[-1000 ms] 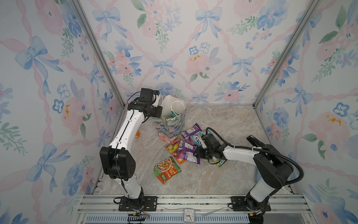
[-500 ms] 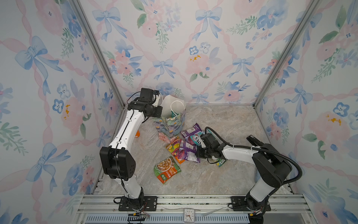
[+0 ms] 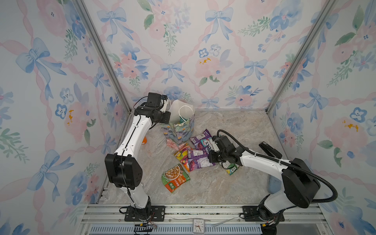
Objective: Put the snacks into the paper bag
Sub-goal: 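Lift the purple Fox's packet with the right gripper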
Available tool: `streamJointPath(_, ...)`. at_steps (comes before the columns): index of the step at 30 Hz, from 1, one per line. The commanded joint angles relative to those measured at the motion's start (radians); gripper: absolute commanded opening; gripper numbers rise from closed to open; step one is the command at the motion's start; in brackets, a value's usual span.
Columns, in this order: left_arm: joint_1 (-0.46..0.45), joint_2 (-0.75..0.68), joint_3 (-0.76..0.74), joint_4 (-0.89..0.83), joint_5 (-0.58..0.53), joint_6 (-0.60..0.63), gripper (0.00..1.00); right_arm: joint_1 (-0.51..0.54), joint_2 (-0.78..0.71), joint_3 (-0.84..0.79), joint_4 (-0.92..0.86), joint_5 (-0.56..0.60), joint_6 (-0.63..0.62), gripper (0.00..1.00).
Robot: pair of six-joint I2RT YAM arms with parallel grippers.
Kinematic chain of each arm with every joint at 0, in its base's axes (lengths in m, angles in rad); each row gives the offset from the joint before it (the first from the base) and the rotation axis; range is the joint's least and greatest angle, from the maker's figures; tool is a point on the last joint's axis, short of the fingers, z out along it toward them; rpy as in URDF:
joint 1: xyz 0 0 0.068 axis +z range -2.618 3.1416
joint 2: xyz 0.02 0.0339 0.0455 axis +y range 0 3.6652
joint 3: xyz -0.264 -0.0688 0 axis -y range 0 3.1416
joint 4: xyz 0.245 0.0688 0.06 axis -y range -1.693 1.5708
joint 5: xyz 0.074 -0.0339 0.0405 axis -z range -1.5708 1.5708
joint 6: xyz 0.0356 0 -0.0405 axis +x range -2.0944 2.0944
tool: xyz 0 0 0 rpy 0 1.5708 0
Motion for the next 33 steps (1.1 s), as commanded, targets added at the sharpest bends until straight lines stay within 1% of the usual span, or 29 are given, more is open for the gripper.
streamJointPath(1,-0.007,0.009,-0.024,-0.058,0.004,-0.017,0.00,0.015,-0.040,0.050,-0.062,0.026,-0.046,0.00)
streamJointPath(6,-0.008,0.006,-0.027,-0.058,0.004,-0.017,0.00,0.015,-0.079,0.074,-0.090,0.051,-0.070,0.00)
streamJointPath(12,-0.008,0.006,-0.028,-0.058,0.006,-0.015,0.00,-0.003,-0.084,0.119,-0.132,0.074,-0.122,0.00)
streamJointPath(20,-0.009,0.005,-0.026,-0.058,0.006,-0.015,0.00,-0.143,-0.050,0.150,-0.114,0.056,-0.199,0.00)
streamJointPath(25,-0.010,0.009,-0.025,-0.059,0.005,-0.015,0.00,-0.223,-0.028,0.132,-0.075,0.010,-0.218,0.00)
streamJointPath(27,-0.010,0.012,-0.025,-0.058,0.006,-0.015,0.00,-0.256,-0.024,0.111,-0.054,-0.022,-0.207,0.01)
streamJointPath(28,-0.010,0.013,-0.024,-0.058,0.004,-0.015,0.00,-0.276,-0.025,0.097,-0.038,-0.051,-0.194,0.05)
streamJointPath(30,-0.011,0.015,-0.022,-0.058,0.004,-0.015,0.00,-0.312,-0.037,0.060,-0.005,-0.096,-0.161,0.20)
streamJointPath(31,-0.011,0.016,-0.023,-0.059,0.005,-0.017,0.00,-0.330,-0.050,0.036,0.022,-0.123,-0.142,0.26)
streamJointPath(33,-0.011,0.017,-0.022,-0.059,0.003,-0.017,0.00,-0.360,-0.080,-0.010,0.056,-0.154,-0.108,0.33)
